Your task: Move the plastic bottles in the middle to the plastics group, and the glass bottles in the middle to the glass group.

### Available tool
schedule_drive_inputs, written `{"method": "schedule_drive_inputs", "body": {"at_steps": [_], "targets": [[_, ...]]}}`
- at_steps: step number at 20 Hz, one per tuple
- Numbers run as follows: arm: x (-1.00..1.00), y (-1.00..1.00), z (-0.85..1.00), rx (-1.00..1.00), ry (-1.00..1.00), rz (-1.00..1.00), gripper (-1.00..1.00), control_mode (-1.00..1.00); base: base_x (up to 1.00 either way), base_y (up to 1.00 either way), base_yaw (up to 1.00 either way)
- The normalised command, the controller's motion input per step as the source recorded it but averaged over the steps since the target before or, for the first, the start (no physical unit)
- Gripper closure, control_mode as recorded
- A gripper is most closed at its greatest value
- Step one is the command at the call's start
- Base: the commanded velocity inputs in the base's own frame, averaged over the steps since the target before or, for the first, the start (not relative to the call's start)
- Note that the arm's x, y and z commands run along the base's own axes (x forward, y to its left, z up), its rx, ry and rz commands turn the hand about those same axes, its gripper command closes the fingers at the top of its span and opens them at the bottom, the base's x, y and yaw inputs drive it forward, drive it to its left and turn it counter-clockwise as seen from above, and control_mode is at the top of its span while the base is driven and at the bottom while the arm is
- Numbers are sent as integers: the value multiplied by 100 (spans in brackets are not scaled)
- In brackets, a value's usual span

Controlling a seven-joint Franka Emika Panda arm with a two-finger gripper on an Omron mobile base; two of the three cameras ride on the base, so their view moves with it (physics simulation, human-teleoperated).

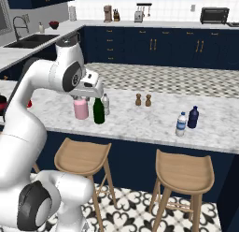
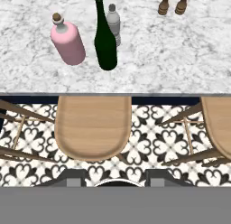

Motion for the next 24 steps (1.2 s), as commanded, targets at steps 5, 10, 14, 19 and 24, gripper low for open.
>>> {"method": "schedule_drive_inputs", "body": {"at_steps": [5,10,14,19,24], "targets": [[9,8,-32,-3,-6,-1,-100,-100,0,0,0],[91,26,-7,0,-2,0,-100,-100,0,0,0],[55,23,0,-3,0,0,-100,-100,0,0,0],[20,2,-17,-1,0,0,-100,-100,0,0,0],[24,7,-43,0,-6,0,-100,-100,0,0,0]]}}
